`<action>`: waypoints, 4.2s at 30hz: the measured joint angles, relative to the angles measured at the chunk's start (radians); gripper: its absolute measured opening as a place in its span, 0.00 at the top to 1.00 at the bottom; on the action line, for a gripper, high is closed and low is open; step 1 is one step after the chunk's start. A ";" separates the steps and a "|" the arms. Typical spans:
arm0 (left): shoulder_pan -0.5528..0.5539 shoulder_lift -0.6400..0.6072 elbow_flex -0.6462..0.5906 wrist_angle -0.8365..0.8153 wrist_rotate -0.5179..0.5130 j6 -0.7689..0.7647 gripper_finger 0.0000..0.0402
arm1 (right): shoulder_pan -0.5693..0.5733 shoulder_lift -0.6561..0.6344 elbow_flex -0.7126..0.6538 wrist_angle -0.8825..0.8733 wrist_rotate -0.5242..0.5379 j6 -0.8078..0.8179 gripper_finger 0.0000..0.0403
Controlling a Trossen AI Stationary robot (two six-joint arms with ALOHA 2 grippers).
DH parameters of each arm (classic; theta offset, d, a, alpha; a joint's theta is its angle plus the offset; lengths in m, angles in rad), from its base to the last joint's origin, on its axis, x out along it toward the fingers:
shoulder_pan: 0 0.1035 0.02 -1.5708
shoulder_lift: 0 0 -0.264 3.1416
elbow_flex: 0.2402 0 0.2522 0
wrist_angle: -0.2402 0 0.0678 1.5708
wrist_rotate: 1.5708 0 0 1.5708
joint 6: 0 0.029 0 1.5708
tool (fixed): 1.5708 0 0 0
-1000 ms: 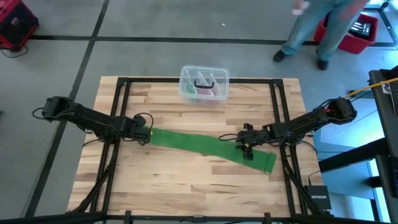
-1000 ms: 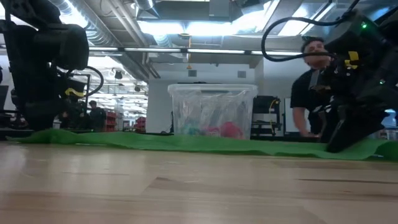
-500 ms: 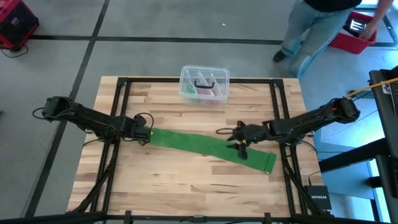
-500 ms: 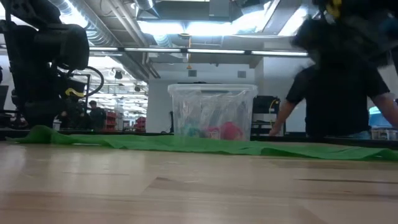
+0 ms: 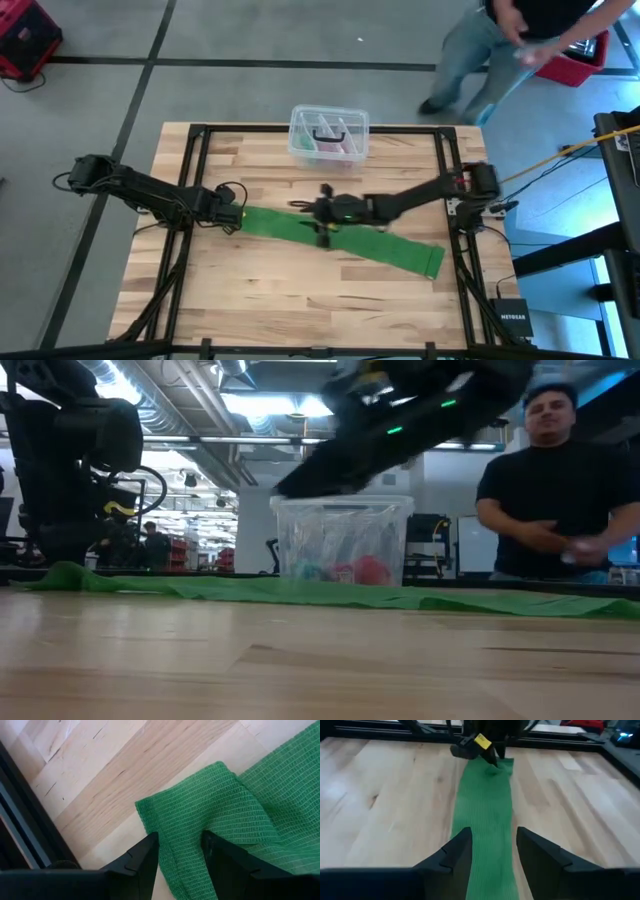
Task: Roll bandage
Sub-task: Roll the green bandage
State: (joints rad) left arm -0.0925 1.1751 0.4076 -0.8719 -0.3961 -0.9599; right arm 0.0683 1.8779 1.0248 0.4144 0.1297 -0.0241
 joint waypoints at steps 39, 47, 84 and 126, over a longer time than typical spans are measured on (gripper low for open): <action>0.000 -0.002 0.020 -0.007 0.038 -0.047 0.63 | -0.049 0.286 0.379 -0.629 -0.115 -0.089 0.61; -0.001 -0.004 0.118 -0.019 0.074 0.091 0.63 | -0.049 0.290 0.377 -0.482 -0.116 -0.086 0.61; -0.128 0.101 0.091 0.244 0.052 0.117 0.63 | 0.285 -0.340 -0.340 -0.836 -0.051 0.386 0.61; -0.167 0.094 0.391 0.277 0.019 0.326 0.63 | 0.881 -0.546 -0.191 -1.212 0.086 1.159 0.58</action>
State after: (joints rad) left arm -0.2596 1.2691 0.7982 -0.5949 -0.3767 -0.6342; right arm 0.9497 1.3319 0.8333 -0.7978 0.2157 1.1350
